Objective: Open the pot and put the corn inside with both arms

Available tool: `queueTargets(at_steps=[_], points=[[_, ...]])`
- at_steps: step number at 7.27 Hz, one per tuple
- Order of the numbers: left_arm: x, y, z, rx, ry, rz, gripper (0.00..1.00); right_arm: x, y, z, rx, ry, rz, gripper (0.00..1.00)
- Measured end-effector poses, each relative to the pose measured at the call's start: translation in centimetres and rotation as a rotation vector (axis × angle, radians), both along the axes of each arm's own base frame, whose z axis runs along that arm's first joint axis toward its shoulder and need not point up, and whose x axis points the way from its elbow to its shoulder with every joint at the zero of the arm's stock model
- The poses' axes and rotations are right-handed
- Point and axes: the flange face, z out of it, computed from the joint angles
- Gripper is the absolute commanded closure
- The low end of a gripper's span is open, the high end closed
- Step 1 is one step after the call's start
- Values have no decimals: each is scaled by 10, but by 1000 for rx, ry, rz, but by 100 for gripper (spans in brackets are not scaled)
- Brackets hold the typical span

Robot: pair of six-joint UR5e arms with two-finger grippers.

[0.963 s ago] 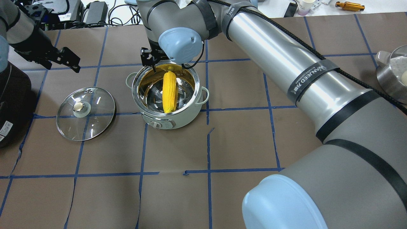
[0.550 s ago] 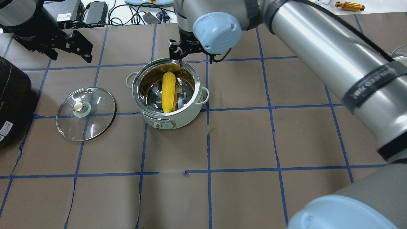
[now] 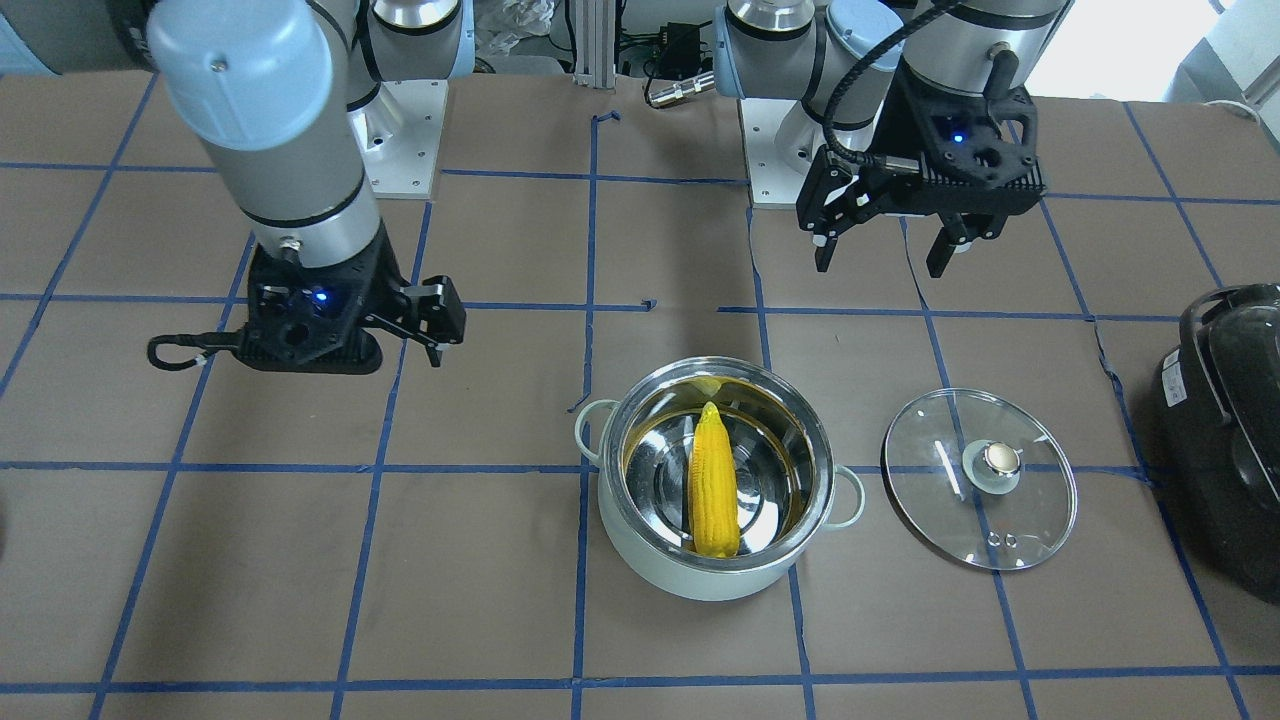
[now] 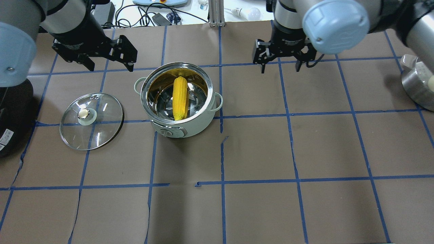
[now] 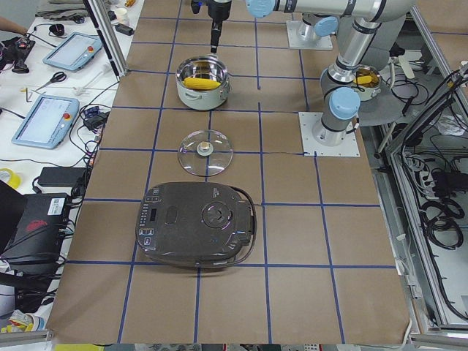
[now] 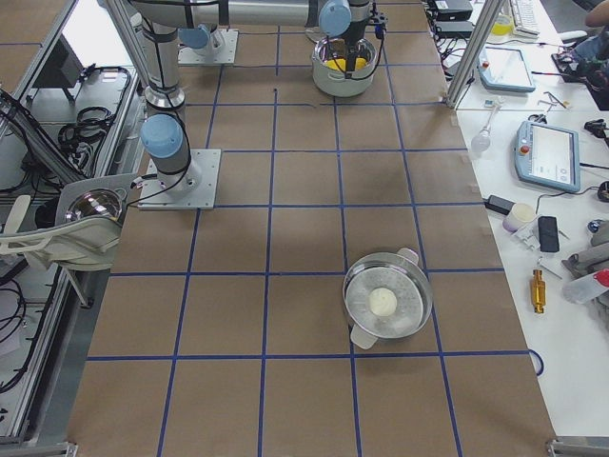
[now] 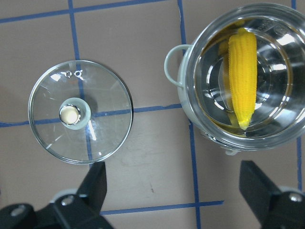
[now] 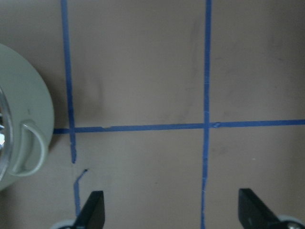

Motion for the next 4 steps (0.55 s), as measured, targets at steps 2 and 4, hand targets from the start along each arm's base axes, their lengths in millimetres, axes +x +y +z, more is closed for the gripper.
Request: queueTargets(at_steps=[2,4], points=[[-12,4,-1,-3,-32,-13,0,-35,28,33,10,11,28,0],[-12,4,0,-5,-34,-12,0,-55,43,52,10,6,21,0]])
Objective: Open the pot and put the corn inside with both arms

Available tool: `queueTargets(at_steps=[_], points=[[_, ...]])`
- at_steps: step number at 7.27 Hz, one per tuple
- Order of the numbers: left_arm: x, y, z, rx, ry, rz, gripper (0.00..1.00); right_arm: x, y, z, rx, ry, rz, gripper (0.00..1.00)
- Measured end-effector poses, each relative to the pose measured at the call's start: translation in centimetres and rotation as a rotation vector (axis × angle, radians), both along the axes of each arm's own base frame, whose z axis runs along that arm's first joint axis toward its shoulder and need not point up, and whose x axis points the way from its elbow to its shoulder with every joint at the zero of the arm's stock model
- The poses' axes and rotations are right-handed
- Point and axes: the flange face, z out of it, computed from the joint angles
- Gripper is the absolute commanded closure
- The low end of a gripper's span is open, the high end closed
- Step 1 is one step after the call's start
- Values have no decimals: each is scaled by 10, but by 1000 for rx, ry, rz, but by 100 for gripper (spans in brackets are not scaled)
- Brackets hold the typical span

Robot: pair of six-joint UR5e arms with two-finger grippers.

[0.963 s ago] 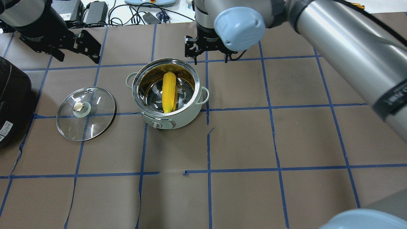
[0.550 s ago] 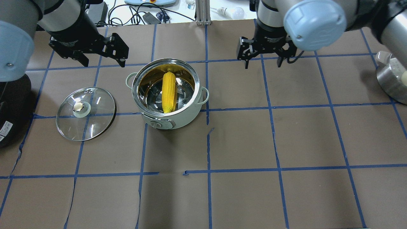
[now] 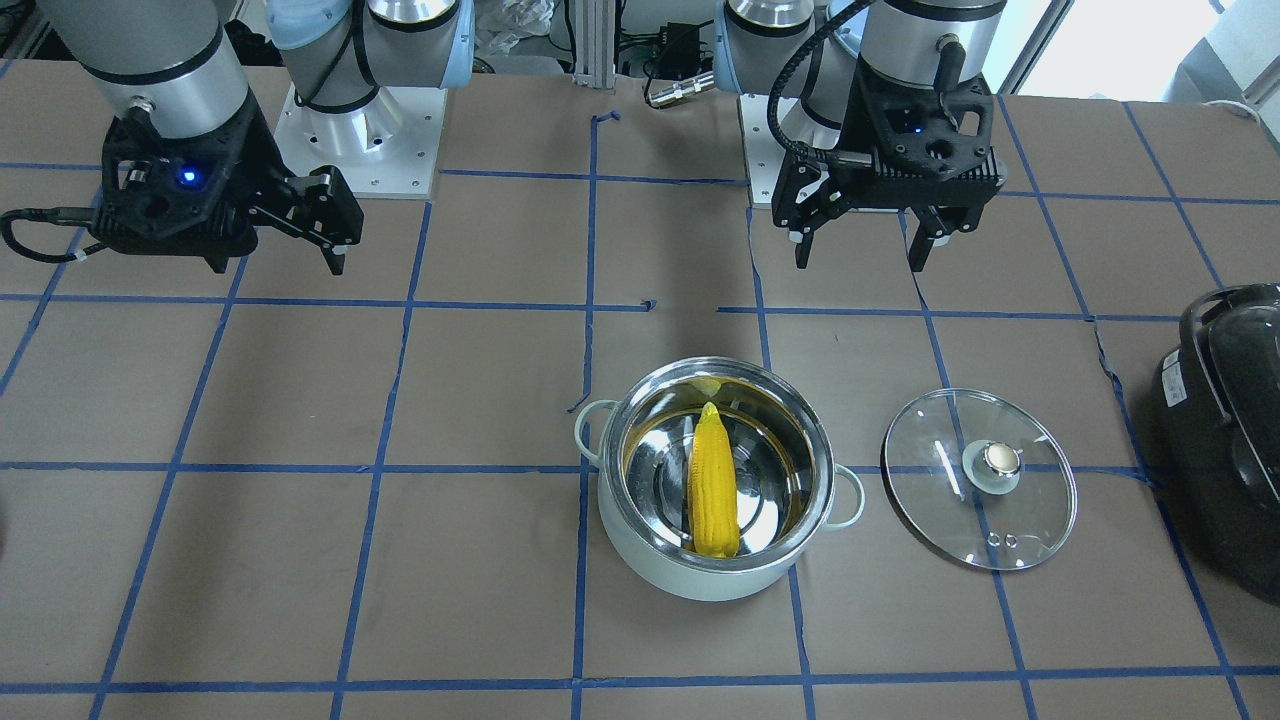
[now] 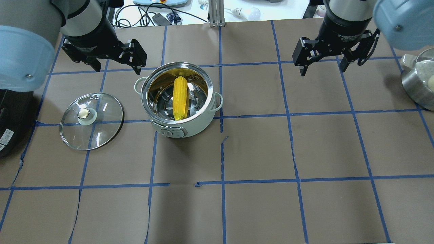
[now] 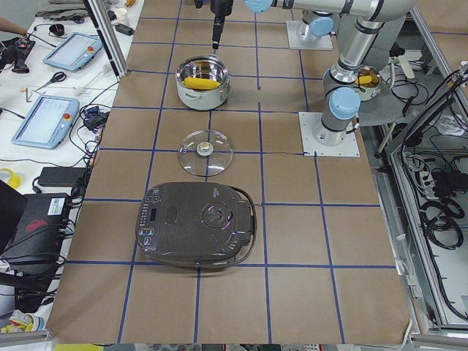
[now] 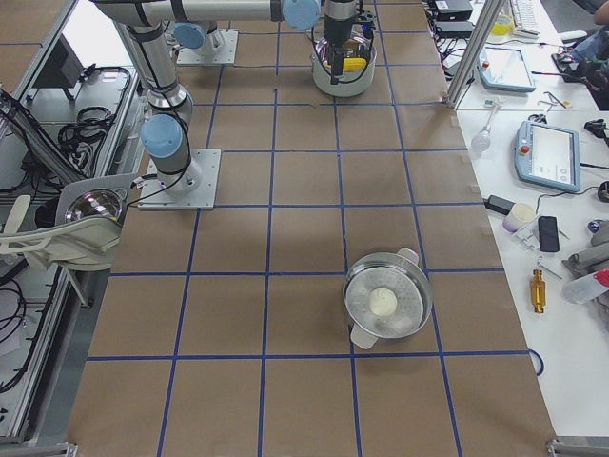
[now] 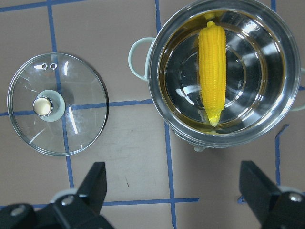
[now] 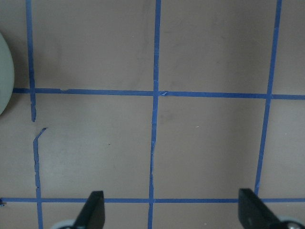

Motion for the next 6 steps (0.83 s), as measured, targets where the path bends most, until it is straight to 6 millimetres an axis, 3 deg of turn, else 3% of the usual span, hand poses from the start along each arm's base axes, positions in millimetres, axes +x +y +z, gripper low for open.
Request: queueTargets(at_steps=[4,6], points=[[31,-12,13,-25,71,57,0,-4,11,12,-3,-21,-17,0],[35,-10,13,-27,72,64,0,-4,13,13,6,-23,-17,0]])
